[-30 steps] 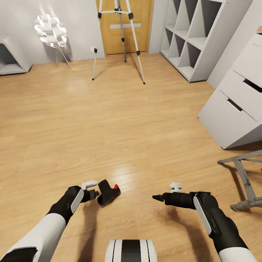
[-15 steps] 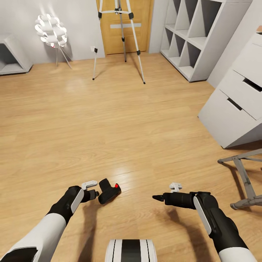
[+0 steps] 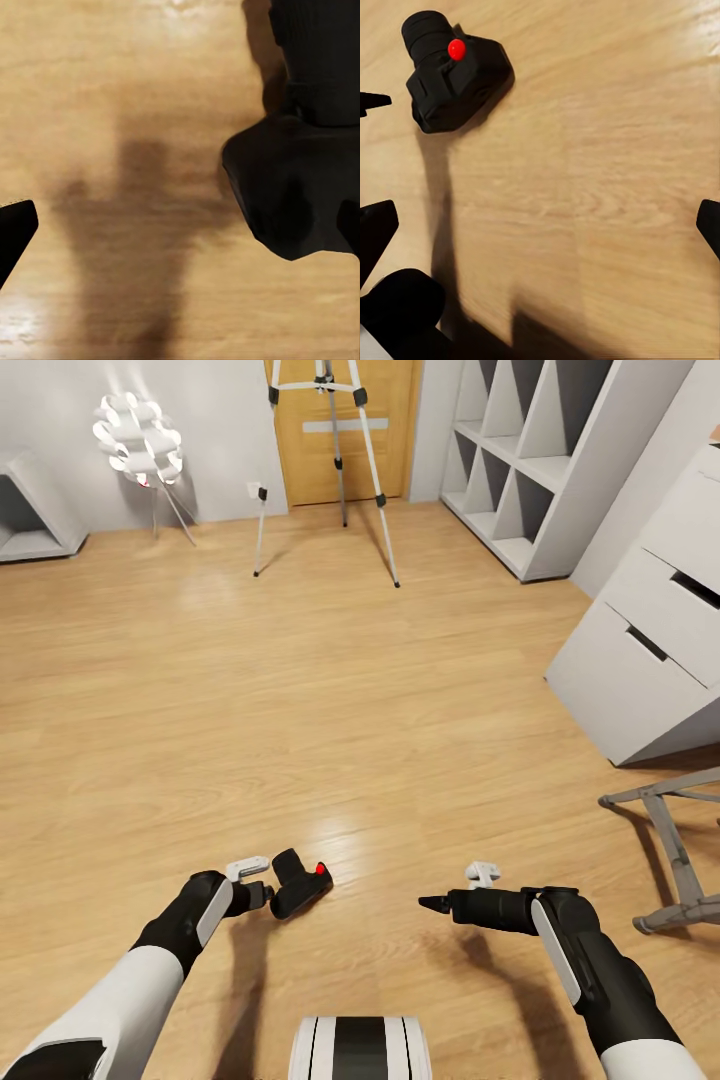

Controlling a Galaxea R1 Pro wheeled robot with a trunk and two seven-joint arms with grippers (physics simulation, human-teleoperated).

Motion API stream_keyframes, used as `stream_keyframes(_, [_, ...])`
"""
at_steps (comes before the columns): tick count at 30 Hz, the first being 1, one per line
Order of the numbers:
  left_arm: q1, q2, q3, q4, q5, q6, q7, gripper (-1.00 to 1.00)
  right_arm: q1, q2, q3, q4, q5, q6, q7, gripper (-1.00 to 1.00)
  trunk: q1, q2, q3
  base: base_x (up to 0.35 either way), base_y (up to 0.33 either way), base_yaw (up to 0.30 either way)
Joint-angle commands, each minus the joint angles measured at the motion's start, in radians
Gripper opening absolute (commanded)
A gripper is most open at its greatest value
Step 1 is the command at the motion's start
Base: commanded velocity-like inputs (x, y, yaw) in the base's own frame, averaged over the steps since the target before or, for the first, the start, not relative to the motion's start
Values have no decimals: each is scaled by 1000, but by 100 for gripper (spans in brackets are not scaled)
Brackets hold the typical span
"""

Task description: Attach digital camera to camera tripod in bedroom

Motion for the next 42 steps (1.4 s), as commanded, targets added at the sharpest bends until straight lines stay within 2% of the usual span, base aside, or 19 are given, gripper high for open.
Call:
stream_keyframes(1, [0, 0, 1, -2, 11, 5, 8, 100, 0, 0, -1, 0, -10, 8, -4, 100, 0, -1, -5, 0, 0, 0])
stream_keyframes(12, [0, 1, 1, -2, 10, 5, 8, 100, 0, -1, -1, 0, -10, 8, -3, 100, 5, -3, -47, 0, 0, 0])
stream_keyframes(14, [1, 13, -1, -13, 10, 17, -4, 100, 0, 6, -3, 2, -9, 6, -7, 100, 5, -3, -47, 0, 0, 0])
stream_keyframes(16, [1, 12, -1, -24, 9, 15, -14, 100, 0, 6, -3, 3, -8, 7, -7, 100, 5, -3, -47, 0, 0, 0])
stream_keyframes(19, [2, 12, 3, -12, 7, 0, 3, 100, 0, 7, -4, 3, -8, 7, -7, 100, 5, -3, -47, 0, 0, 0])
stream_keyframes(22, [1, 28, 8, -3, 13, -10, 3, 100, 0, -3, -4, 3, -7, 7, -7, 100, 5, -3, -47, 0, 0, 0])
stream_keyframes(29, [2, 68, 10, -1, 21, -7, 3, 100, 0, -7, -4, 3, -6, 7, -6, 100, 5, -3, -47, 0, 0, 0])
stream_keyframes(33, [1, 72, 7, -4, 27, -12, 3, 100, 0, -7, -3, 3, -6, 7, -5, 100, 5, -3, -47, 0, 0, 0])
stream_keyframes(39, [1, 76, -19, -8, 16, -22, -19, 100, 0, -7, -2, 3, -6, 7, -5, 100, 5, -3, -47, 0, 0, 0])
stream_keyframes(42, [2, 90, -36, 1, -1, -39, -36, 100, 0, -7, -3, 3, -6, 7, -4, 100, 5, -3, -47, 0, 0, 0])
